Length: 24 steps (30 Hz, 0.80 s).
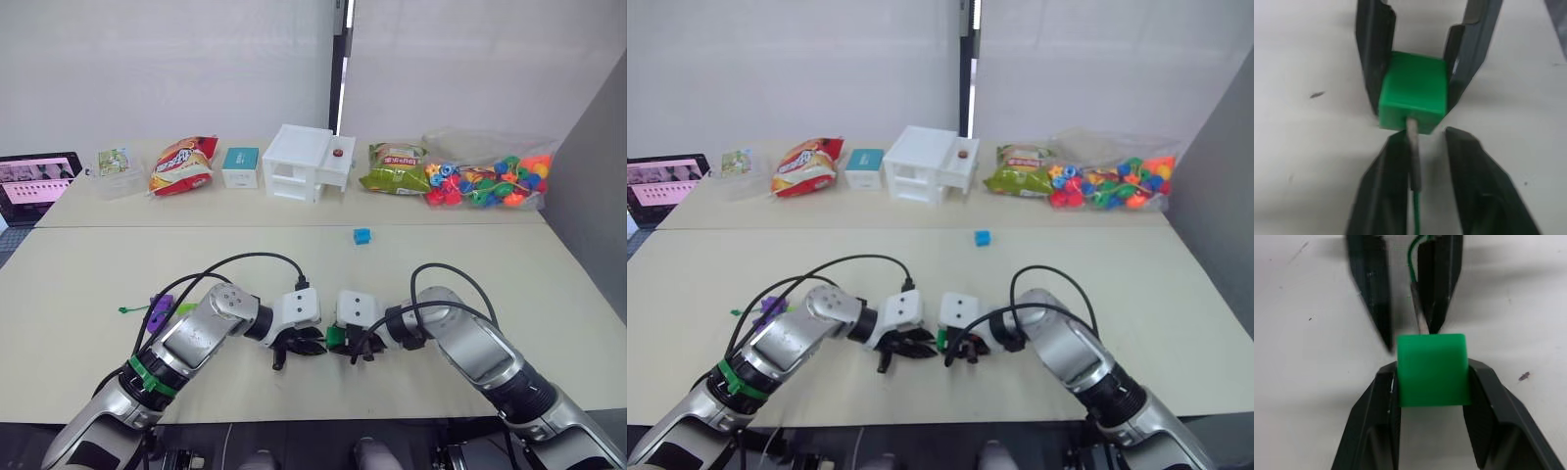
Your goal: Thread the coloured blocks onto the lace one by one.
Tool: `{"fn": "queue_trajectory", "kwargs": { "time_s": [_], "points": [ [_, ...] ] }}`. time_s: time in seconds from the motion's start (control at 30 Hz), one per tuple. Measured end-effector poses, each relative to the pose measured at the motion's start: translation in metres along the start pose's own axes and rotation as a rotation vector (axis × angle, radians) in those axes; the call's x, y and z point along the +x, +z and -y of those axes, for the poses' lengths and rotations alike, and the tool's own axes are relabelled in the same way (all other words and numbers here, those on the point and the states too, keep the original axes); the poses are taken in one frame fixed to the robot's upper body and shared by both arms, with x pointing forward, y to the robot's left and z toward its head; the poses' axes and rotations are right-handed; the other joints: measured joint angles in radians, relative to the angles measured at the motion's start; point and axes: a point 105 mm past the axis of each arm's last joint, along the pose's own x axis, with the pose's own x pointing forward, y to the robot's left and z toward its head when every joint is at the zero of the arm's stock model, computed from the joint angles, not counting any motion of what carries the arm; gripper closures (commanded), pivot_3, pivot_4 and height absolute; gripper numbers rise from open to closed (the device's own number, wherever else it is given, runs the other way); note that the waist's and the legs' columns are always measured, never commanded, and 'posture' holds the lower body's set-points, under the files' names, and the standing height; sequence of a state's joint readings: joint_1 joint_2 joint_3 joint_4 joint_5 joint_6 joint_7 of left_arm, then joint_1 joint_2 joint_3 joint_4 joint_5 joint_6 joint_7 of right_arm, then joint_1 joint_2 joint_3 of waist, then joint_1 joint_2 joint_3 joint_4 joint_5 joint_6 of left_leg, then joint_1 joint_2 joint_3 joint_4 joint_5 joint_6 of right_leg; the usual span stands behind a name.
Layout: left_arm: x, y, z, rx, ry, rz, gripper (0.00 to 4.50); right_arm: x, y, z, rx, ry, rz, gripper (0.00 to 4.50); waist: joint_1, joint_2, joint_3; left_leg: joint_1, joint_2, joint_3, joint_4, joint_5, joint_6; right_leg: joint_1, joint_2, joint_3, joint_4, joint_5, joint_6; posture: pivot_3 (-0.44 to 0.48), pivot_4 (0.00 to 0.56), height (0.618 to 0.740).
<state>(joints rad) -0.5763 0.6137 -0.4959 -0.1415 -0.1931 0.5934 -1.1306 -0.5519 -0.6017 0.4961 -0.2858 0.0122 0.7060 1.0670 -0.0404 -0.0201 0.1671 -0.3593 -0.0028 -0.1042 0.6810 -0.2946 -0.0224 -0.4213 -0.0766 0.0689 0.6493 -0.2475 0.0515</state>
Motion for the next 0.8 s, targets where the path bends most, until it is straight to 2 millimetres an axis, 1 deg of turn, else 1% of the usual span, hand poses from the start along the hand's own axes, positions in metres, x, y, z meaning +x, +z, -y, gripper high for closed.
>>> {"fn": "queue_trajectory", "kwargs": {
  "time_s": [0.1,0.13,0.2,0.33,0.43,0.6,0.73,0.8],
  "points": [
    [-0.003,0.001,0.001,0.007,-0.01,0.002,1.23,0.001,0.001,0.0,0.001,0.0,0.003,3.3,-0.001,0.0,0.0,0.0,0.0,0.0,0.0,0.0,0.0,0.0,0.0,0.0,0.0,0.0,0.0,0.0,0.15,0.74],
    [-0.005,0.001,0.001,0.015,-0.011,-0.001,0.8,0.001,0.001,0.0,0.0,0.001,0.003,3.3,-0.002,0.0,0.0,0.0,0.0,0.0,0.0,0.0,0.0,0.0,0.0,0.0,0.0,0.0,0.0,0.0,0.15,0.74],
    [-0.011,0.001,0.0,0.027,-0.003,-0.006,0.21,0.001,0.001,-0.001,0.0,0.002,0.003,3.3,-0.004,0.0,0.0,0.0,0.0,0.0,0.0,0.0,0.0,-0.001,0.0,0.0,0.0,0.0,0.0,0.0,0.15,0.74],
    [-0.029,-0.002,-0.009,0.033,0.055,-0.024,0.21,0.001,0.001,-0.001,0.0,0.002,0.003,3.3,-0.004,0.0,0.0,0.0,0.0,0.0,0.0,0.0,0.0,-0.001,0.0,0.0,0.0,0.0,0.0,0.0,0.15,0.74],
    [-0.037,-0.01,-0.01,0.018,0.08,-0.039,0.21,0.001,0.001,-0.001,0.0,0.003,0.003,3.3,-0.004,0.0,0.0,0.0,0.0,0.0,-0.001,0.0,0.0,-0.001,0.0,0.0,0.0,0.0,0.0,0.0,0.15,0.74],
    [-0.036,-0.023,-0.004,-0.008,0.081,-0.035,0.21,0.001,0.0,-0.001,0.0,0.002,0.0,3.3,-0.003,0.0,0.0,0.0,0.0,0.0,-0.001,0.0,0.0,0.0,0.0,0.0,0.0,0.0,0.0,0.0,0.15,0.74],
    [-0.03,-0.025,-0.006,0.019,0.101,-0.021,0.21,0.001,0.0,0.0,0.001,0.001,0.0,3.3,-0.002,0.0,0.0,0.0,0.0,0.0,-0.001,0.0,0.0,0.0,0.0,0.0,0.0,0.0,0.0,0.0,0.15,0.74],
    [-0.026,-0.023,-0.008,0.021,0.11,0.001,0.78,0.001,0.0,0.0,0.002,0.001,-0.001,3.3,-0.002,0.0,0.0,0.001,0.0,0.0,0.0,0.0,0.0,0.0,0.0,0.0,0.0,0.0,0.0,0.0,0.15,0.74]
  ]
}}
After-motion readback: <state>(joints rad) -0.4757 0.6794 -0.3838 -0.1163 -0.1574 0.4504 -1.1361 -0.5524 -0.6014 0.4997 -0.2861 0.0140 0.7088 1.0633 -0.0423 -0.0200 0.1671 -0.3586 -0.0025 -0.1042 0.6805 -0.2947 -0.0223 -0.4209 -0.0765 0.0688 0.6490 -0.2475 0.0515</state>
